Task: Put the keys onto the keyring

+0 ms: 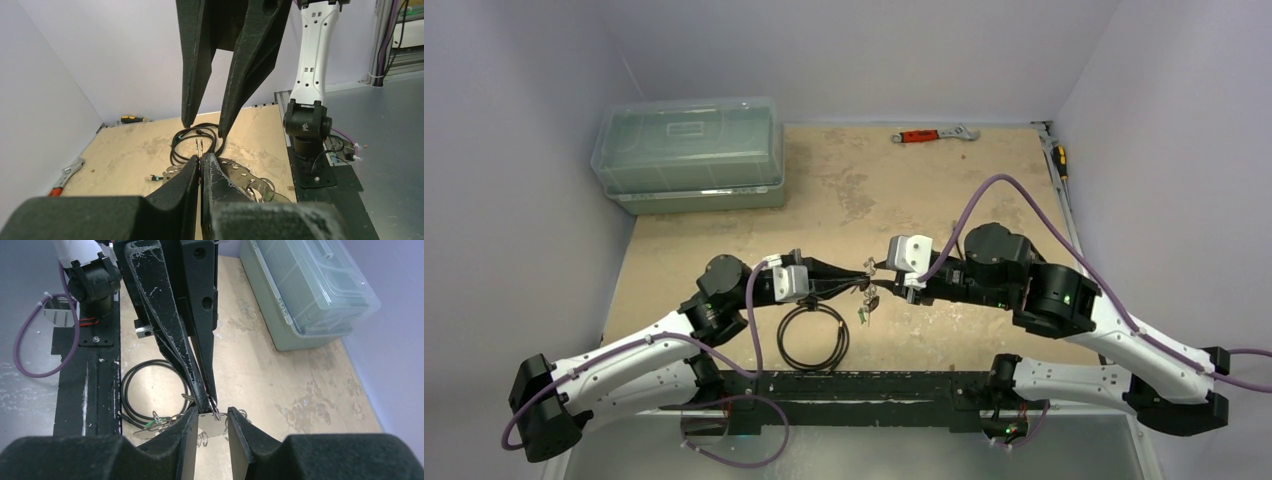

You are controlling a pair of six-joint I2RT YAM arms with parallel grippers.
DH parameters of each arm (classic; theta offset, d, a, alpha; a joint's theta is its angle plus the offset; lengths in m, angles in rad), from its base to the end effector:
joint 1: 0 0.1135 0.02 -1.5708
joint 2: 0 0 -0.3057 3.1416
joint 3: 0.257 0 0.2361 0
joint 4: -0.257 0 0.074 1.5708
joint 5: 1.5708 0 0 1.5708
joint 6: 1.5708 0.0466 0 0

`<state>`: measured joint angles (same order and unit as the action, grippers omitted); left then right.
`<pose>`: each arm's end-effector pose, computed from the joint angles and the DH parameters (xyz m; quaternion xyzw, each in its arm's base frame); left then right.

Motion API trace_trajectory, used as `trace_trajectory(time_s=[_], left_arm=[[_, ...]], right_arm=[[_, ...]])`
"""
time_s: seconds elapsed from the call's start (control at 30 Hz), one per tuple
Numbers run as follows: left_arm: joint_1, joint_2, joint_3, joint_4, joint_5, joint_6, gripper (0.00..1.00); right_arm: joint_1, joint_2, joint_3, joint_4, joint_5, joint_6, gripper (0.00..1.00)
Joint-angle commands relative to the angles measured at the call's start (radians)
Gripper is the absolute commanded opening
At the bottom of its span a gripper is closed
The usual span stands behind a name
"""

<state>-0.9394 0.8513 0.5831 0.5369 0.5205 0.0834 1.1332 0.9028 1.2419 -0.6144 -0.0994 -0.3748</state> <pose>0.0787 -0.1468 0.3712 0.4651 0.4105 -0.4609 0.6346 0.0559 0.1305 0.4533 -0.5671 0.5601 0.2599 0.5452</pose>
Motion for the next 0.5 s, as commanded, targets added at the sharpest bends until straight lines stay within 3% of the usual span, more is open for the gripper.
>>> trace_trajectory(time_s=[0.0,0.47], left_arm=[[-0.008,-0.006,0.05,0.072,0.05,0.0,0.0],[-0.025,-0.027,0.051,0.067,0.069,-0.005,0.0]], right_arm=[[0.01,0.002,0.022,0.007,0.003,0.005,0.32],[0.017,0.019,0.021,-0.008,-0.016,0.01,0.38]])
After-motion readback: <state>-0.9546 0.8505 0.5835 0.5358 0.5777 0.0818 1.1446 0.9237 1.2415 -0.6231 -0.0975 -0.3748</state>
